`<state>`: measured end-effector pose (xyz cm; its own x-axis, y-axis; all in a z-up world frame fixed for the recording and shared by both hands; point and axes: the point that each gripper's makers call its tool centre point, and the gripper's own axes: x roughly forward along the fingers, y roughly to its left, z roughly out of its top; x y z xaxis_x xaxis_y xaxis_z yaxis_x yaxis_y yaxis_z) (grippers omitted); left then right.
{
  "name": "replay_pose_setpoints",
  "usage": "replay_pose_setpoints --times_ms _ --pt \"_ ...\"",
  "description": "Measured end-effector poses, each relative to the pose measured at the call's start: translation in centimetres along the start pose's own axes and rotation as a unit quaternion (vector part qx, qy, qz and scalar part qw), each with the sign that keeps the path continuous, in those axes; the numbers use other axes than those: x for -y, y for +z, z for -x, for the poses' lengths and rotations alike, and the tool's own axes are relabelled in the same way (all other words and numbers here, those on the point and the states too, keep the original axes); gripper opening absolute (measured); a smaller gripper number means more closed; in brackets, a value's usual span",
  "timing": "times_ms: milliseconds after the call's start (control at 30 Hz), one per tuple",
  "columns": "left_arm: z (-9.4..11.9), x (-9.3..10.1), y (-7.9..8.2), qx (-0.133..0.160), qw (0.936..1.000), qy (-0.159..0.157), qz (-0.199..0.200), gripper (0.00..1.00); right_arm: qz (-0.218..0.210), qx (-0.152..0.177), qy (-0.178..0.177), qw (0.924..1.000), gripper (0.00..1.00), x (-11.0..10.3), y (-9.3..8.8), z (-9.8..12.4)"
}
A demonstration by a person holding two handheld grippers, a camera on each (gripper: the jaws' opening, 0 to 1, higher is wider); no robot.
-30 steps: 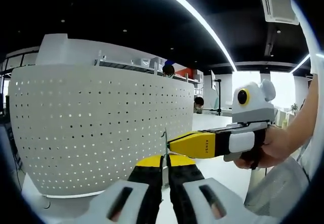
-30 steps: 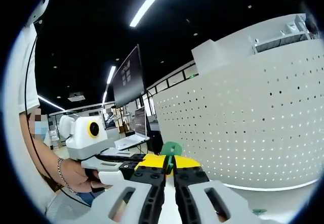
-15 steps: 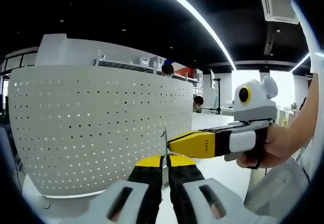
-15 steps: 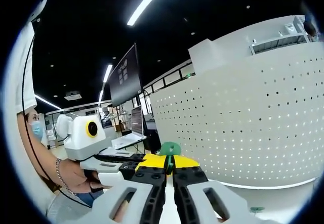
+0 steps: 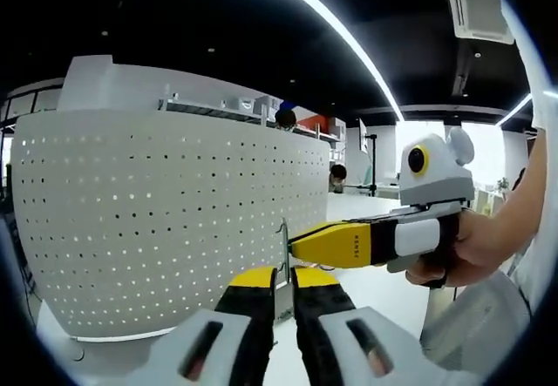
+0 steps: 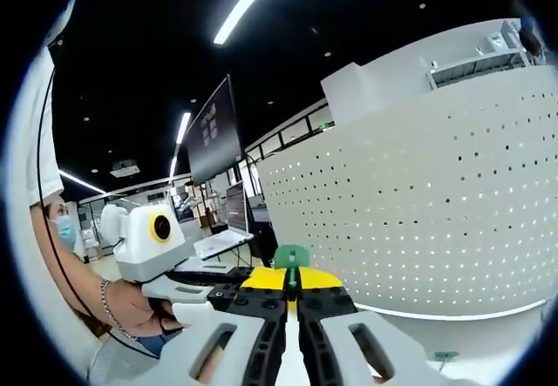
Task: Insert the hook assembly into the mounting plate slot until the hook locks in place.
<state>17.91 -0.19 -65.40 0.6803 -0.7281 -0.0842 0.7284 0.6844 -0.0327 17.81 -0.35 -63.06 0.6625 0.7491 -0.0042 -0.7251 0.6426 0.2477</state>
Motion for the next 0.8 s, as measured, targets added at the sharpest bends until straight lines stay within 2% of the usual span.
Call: replay_pose_setpoints --times_ms 67,267,533,700,767,800 --pt "-0.1 0.0 0.0 -0.002 1.0000 0.002 0.003 0.26 -0.001 0.002 0.001 1.0000 0.00 0.0 0.2 0.0" --pt "-0.6 0.6 -0.5 -0.011 0.9999 -0.009 0.001 0.49 -0.003 0.001 -0.001 1.0000 0.00 0.2 0.2 0.1" --pt "-0.8 0.6 -1.2 -0.022 0.9996 -0.005 0.015 0.80 -0.005 0.000 0.000 1.0000 0.00 0.1 0.1 0.0" --pt "-0.7 0.4 -1.2 -0.022 0.9997 -0.001 0.012 0.79 0.003 -0.002 -0.003 1.0000 0.00 0.0 0.2 0.0" --pt "-0.6 0.4 -1.2 -0.023 0.9997 0.000 0.013 0.78 0.028 -0.002 -0.010 0.9996 0.00 0.0 0.5 0.0" --pt "-0.6 0.3 -1.2 -0.023 0.9997 0.001 0.013 0.78 0.063 -0.006 -0.019 0.9978 0.00 0.2 0.7 0.1"
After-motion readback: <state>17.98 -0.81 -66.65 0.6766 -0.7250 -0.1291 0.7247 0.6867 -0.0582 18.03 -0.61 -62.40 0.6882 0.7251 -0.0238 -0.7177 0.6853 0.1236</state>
